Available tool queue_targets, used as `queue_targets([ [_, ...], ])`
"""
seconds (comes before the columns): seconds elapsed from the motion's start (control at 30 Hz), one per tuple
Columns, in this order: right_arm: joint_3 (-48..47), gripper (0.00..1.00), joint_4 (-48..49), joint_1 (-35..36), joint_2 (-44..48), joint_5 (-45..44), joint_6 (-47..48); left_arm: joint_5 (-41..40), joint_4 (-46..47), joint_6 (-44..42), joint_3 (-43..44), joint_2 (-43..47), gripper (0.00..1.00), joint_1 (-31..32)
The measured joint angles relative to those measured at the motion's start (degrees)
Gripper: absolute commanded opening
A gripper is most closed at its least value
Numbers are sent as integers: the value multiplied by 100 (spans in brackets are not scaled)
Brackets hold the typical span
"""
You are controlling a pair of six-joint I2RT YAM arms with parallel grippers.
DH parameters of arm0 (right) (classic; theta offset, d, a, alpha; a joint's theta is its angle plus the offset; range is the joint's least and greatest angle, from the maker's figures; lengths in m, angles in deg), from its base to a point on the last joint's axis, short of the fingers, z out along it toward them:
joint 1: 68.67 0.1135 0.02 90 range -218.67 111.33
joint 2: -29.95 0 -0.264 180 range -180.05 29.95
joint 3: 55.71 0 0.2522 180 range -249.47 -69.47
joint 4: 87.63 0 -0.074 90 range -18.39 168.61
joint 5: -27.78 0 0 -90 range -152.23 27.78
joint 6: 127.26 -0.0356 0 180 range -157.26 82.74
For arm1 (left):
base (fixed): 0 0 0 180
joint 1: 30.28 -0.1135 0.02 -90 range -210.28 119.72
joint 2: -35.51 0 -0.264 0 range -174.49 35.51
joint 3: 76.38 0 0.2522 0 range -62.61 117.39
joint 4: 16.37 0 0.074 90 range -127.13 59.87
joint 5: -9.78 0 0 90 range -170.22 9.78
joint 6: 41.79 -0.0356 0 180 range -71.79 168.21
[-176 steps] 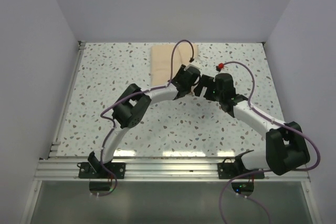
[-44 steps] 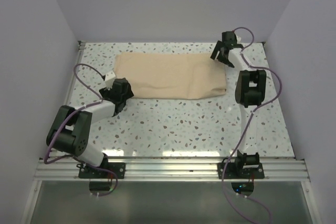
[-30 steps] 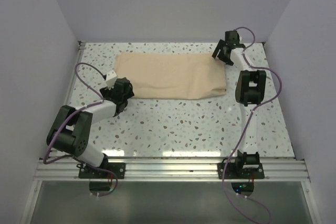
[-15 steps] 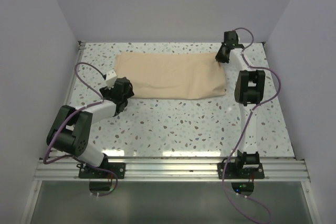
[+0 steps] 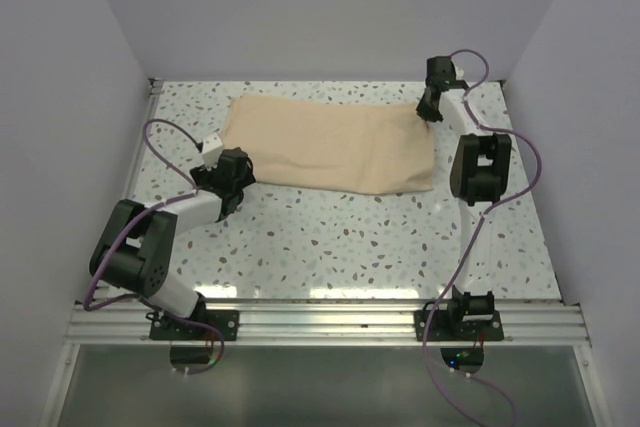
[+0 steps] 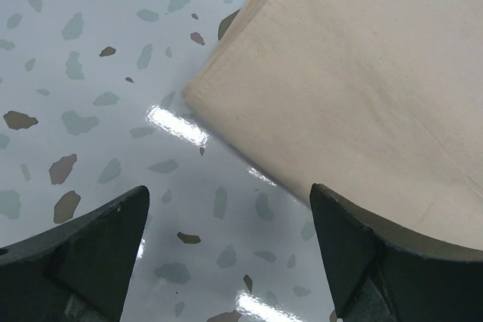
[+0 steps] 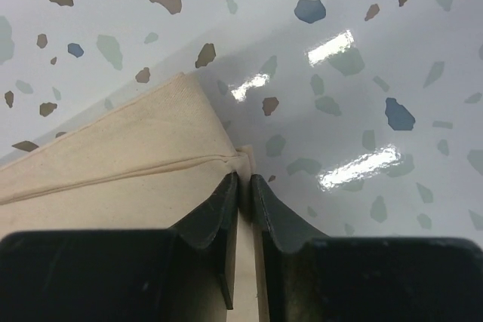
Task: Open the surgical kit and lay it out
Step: Open the surgical kit at the center of the board.
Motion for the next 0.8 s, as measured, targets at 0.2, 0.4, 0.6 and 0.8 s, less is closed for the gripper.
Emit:
queue_targets([
  [0.2, 2, 30, -98, -7, 76, -70, 44, 0, 0, -2, 0, -28, 92, 0],
  [0.4, 48, 35, -114, -28, 83, -186, 70, -2, 0, -2, 0, -33, 92, 0],
  [0.6, 557, 36, -107, -50, 264, -417, 87, -2, 2, -2, 0, -33, 92, 2],
  [0.8, 1180, 36, -2, -83, 501, -538, 44, -37, 0, -4, 2, -33, 92, 33],
])
